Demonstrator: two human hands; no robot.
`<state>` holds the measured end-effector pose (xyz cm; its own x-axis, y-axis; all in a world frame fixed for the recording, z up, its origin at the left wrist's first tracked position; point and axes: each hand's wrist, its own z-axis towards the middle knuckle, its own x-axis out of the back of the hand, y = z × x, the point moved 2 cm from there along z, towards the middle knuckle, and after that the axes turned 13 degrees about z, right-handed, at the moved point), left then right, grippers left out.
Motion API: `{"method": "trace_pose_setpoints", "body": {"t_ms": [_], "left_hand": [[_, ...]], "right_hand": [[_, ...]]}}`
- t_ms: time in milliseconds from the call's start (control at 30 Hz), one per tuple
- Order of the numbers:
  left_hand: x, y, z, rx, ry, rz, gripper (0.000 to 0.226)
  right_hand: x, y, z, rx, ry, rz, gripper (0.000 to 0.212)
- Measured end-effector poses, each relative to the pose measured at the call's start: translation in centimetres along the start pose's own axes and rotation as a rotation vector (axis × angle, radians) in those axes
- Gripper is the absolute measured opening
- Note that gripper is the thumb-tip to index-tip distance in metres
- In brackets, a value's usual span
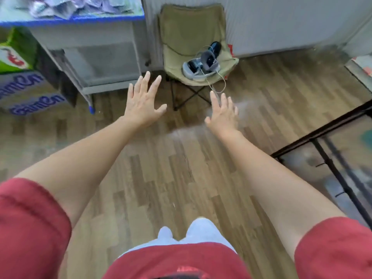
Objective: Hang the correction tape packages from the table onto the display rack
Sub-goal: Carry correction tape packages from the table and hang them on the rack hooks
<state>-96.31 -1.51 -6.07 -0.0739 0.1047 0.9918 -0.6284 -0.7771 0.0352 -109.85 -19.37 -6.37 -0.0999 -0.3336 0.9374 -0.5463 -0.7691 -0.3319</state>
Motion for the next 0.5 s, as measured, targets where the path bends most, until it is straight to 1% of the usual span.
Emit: {"method": "trace_pose_setpoints", "body": {"t_ms": [167,267,400,500], "left_hand": [[0.3,-10.5,1.1,0.174,0.011,0.023,0.075],[0.4,-15.8,2.6,0.253,0.009,0.044,0.074],[0.7,-22.3,6.7,0.325,0.026,0.094,0.075],[1.5,-27.0,11.1,0.381,0.042,0.089,0.076]], "right_hand": [[-2.6,-10.0,5.5,0.171,-0.032,-0.053,0.074],[-4.2,-15.2,9.4,0.259,-0.041,-0.031,0.073],[-5.2,-21.6,15.7,0.354,-0.038,-0.029,0.072],[-5.0,-26.3,21.3,0.401,-0.018,-0.032,0.071]]}}
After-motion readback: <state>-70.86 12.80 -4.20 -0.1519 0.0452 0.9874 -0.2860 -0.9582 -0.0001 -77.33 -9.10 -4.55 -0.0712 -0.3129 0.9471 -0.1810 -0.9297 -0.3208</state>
